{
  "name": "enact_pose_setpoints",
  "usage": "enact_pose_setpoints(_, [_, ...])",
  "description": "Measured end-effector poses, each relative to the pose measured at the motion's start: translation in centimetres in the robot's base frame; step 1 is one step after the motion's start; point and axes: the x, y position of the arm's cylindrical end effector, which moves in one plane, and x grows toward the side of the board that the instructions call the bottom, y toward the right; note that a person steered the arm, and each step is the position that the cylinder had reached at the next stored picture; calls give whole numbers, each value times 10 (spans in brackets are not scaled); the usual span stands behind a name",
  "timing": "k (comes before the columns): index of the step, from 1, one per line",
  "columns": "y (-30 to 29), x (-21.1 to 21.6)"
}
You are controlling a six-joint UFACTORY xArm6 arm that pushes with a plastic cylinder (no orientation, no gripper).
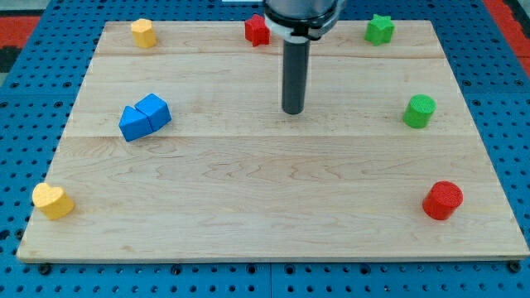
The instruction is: Point your arm to the top right of the board
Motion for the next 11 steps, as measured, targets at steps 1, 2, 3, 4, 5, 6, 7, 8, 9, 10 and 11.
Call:
enact_pose_setpoints(1, [19, 2])
enact_pose_setpoints(2, [35, -6])
enact_pose_setpoints(3, [154, -70])
enact_pose_setpoints(4, [217, -87])
enact_pose_setpoints(5, [230, -91])
enact_pose_setpoints(6, [233, -93])
enact_pose_setpoints(7, [258, -117])
enact_pose_setpoints(8, [296, -189])
enact_pose_setpoints(9, [290, -196])
enact_pose_setpoints(10, [228, -201])
enact_pose_setpoints(11, [174, -199])
